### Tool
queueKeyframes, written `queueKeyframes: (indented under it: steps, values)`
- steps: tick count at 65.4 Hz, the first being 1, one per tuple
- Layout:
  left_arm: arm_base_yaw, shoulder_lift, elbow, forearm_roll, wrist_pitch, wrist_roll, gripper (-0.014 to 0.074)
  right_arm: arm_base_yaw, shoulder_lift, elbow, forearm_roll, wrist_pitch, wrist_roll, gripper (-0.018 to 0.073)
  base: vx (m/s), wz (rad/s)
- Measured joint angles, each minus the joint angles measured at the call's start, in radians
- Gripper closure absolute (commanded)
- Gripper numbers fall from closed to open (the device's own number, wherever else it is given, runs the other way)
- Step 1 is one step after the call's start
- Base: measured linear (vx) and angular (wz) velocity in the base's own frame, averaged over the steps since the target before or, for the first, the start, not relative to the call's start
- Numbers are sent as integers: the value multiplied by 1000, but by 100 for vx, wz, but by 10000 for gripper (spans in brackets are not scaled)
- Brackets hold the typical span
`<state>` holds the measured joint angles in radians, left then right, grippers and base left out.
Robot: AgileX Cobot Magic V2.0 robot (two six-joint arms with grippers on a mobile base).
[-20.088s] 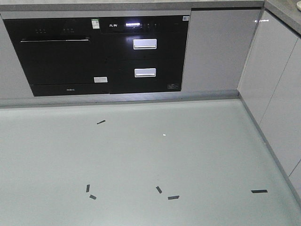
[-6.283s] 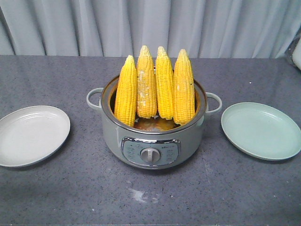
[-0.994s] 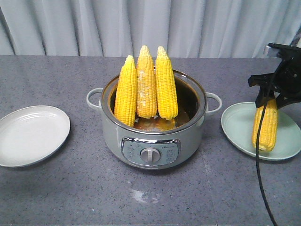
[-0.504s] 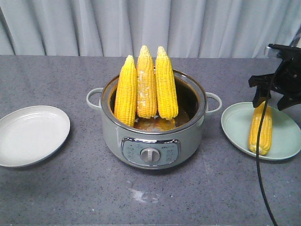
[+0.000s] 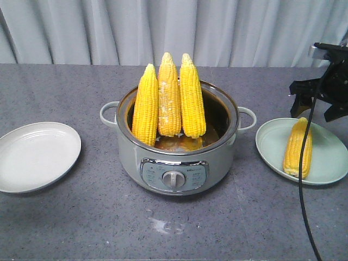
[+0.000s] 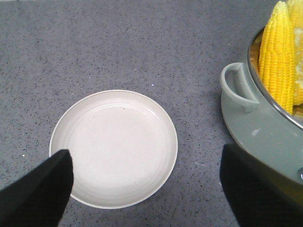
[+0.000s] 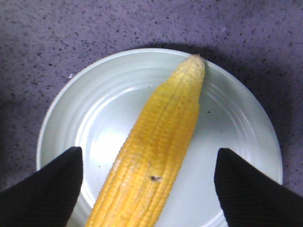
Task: Distribute corn equally
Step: 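Withdraw the right gripper away from the green plate, then reach the left gripper to the corn cob nearest the cream plate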
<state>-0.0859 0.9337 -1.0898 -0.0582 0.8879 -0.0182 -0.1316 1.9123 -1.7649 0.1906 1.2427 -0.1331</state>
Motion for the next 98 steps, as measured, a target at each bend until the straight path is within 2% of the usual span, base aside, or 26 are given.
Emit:
queueKeyframes:
  steps: [14, 32, 54, 62, 82, 88, 98]
  values:
    - [0, 0, 0, 0, 0, 0, 4, 0, -169, 76, 17, -42, -23, -4, 0, 0]
    - [0, 0, 0, 0, 0, 0, 4, 0, -505, 324, 22, -168, -58, -4, 0, 0]
    - [0, 0, 0, -1, 0, 0, 4, 0, -815, 549, 22, -217, -73, -4, 0, 0]
    - [0, 0, 0, -36, 0, 18, 4, 0, -859, 561, 23, -226, -76, -4, 0, 0]
    - [-2, 94, -55, -216, -29, 178, 4, 0, -869, 561, 48, -228, -80, -3, 0, 0]
    - [-29, 168, -115, -246, -30, 204, 4, 0, -869, 561, 51, -227, -80, -3, 0, 0]
    - [-124, 298, -223, -260, -30, 231, 4, 0, -869, 561, 52, -218, -80, -3, 0, 0]
